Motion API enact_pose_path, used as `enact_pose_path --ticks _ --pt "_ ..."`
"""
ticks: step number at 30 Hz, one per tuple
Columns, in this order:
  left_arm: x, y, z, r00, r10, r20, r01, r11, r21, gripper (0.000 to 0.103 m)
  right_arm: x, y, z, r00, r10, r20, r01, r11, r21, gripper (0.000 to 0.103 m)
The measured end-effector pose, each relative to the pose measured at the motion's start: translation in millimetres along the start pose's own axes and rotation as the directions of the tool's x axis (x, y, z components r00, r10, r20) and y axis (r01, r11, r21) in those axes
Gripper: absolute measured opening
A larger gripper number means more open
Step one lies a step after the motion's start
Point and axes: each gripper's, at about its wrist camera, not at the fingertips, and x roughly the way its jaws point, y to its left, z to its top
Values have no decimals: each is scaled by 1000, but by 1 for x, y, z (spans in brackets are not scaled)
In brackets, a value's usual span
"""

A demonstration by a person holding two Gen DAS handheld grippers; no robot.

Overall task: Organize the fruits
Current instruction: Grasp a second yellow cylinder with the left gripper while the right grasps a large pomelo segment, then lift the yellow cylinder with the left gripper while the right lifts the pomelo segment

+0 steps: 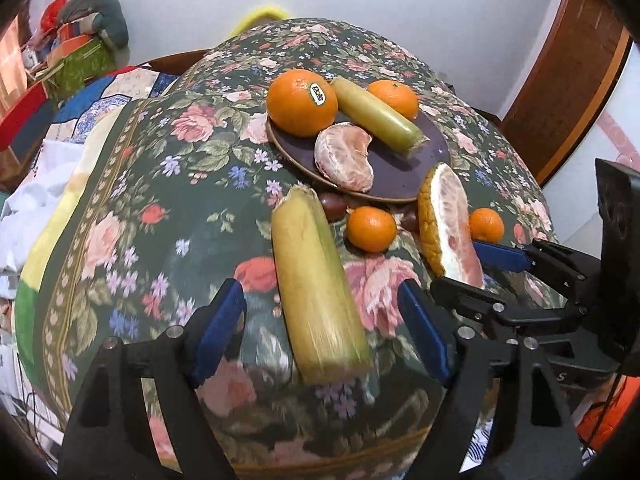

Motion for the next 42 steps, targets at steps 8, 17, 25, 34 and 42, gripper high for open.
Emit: enact_pose_path --ticks 8,17,25,34,42 --pt "21 13 13 999 -23 -25 22 999 -35 62 9 0 11 1000 -3 13 3 1000 7 58" --pt "31 14 21 1000 -24 -6 24 999 -45 45 15 0 18 999 14 34 -15 1000 26 52" --pt "26 16 22 998 -66 -6 65 995 -74 39 13 -1 18 999 26 40 -28 999 31 46" --pt "-15 13 21 995 -75 69 80 994 -71 36 -8 7 21 995 44 90 -45 999 8 46" --pt "-52 3 28 985 -96 145 104 993 -49 36 -36 10 29 986 31 165 -31 1000 -2 46"
